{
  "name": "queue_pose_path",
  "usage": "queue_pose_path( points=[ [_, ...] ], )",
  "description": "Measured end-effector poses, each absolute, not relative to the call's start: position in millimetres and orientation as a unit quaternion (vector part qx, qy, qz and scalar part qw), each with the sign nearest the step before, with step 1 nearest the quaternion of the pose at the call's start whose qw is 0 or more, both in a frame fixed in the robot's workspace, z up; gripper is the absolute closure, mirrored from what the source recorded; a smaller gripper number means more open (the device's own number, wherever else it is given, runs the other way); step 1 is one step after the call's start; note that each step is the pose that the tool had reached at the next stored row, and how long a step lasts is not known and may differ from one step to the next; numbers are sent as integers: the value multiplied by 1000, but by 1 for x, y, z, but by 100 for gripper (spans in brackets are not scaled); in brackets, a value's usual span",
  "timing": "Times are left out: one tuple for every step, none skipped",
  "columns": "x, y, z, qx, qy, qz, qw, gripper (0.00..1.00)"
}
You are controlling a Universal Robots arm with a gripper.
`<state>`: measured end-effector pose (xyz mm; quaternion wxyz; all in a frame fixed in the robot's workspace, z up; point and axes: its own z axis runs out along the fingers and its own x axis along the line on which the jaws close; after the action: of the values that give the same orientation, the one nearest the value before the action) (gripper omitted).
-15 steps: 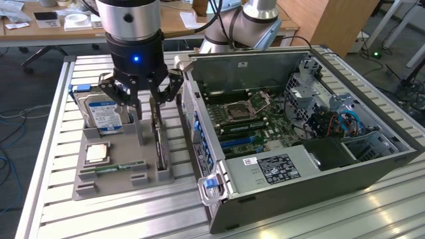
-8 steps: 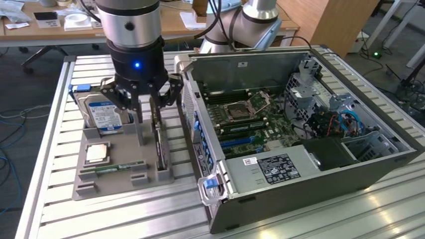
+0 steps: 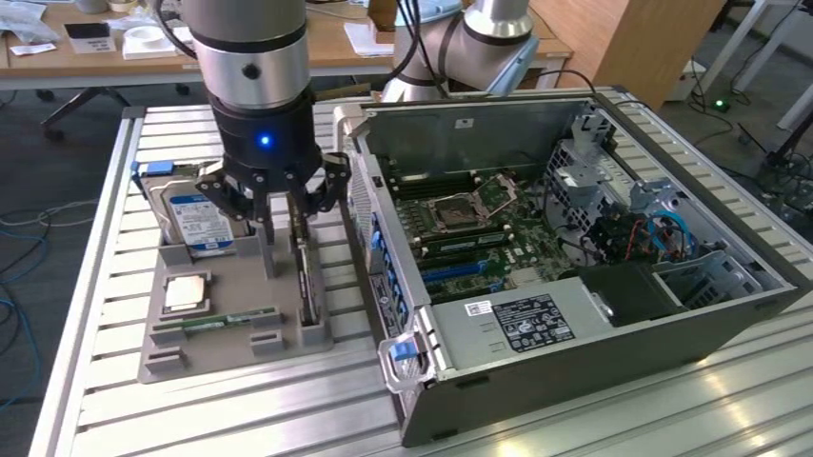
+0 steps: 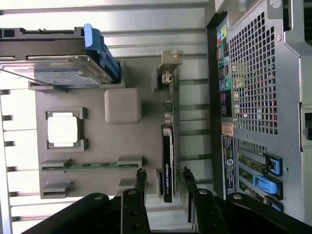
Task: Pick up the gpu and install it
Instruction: 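Pick up the gpu and move the gpu toward the slot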
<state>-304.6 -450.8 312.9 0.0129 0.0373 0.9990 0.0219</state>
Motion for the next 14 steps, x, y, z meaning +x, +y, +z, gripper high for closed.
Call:
queue_pose_path(
  points=[
    [-305,-451,311,37,999,22,13,58],
    [-305,-451,310,37,999,22,13,58],
    [-305,-451,308,37,999,22,13,58],
    [-305,-451,307,37,999,22,13,58],
    [-305,-451,307,37,999,22,13,58],
    [-305,-451,306,37,999,22,13,58],
    [-305,-451,306,37,999,22,13,58],
    [-305,-451,306,37,999,22,13,58],
    [-305,-451,306,37,999,22,13,58],
    [-305,-451,306,37,999,22,13,58],
    [-304,-451,306,37,999,22,13,58],
    [-303,-451,306,37,999,22,13,58],
    [-302,-451,306,37,999,22,13,58],
    [-301,-451,306,37,999,22,13,58]
  ],
)
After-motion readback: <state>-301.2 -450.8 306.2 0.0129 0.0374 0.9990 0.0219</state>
